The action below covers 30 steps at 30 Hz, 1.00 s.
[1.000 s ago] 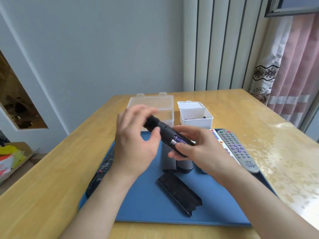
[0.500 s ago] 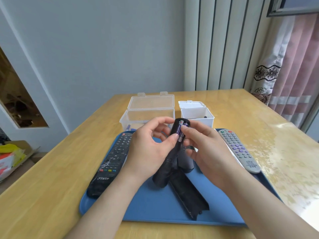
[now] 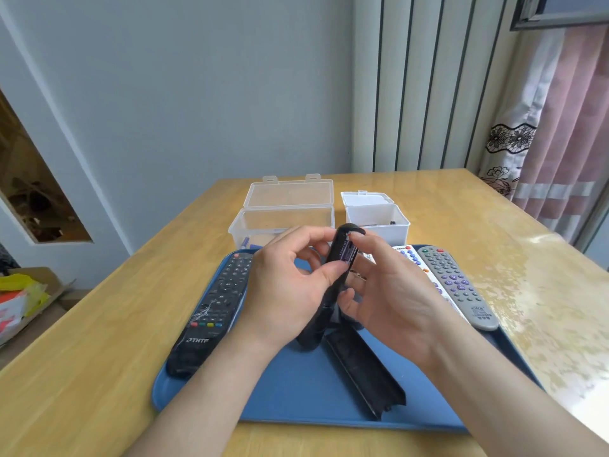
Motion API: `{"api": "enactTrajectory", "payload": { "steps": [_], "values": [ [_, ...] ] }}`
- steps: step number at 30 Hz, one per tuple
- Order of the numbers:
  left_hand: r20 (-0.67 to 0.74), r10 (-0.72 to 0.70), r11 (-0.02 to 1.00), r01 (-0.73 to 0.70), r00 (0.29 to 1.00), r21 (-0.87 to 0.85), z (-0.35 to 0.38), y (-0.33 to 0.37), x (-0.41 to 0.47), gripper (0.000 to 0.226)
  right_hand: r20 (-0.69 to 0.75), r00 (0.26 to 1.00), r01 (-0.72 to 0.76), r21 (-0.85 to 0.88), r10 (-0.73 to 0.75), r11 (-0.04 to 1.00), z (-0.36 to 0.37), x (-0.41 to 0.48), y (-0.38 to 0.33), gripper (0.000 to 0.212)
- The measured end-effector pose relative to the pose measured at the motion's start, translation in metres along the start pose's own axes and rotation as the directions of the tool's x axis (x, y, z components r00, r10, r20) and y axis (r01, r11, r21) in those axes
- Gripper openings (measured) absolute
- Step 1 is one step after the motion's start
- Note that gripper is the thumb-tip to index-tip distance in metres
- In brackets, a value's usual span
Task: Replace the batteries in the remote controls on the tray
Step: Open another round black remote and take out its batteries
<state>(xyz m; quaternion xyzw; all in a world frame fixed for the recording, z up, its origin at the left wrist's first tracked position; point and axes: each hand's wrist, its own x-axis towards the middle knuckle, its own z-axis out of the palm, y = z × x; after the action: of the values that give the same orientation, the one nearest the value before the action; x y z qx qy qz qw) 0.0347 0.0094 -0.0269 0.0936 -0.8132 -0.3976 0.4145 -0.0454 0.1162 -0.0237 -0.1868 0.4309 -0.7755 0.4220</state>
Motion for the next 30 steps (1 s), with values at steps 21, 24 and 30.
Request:
{"api": "enactTrajectory", "payload": {
  "steps": [21,24,30],
  "values": [
    [-0.054,0.210,0.960,-0.195,0.976,0.202,0.005,-0.011,-0.002,0.023,-0.030,1.000,-0.007,0.091,0.010,0.996,0.000,0.005,0.006,0.014],
    [-0.128,-0.052,0.976,0.023,0.990,-0.216,0.006,-0.004,0.000,0.012,-0.062,0.997,0.044,0.009,-0.043,0.999,-0.003,0.006,0.008,0.017],
    [-0.109,-0.352,0.758,0.215,0.929,-0.616,-0.021,0.004,0.015,0.027,-0.264,0.951,0.154,-0.044,-0.160,0.987,-0.008,0.007,0.003,0.015]
  ]
}}
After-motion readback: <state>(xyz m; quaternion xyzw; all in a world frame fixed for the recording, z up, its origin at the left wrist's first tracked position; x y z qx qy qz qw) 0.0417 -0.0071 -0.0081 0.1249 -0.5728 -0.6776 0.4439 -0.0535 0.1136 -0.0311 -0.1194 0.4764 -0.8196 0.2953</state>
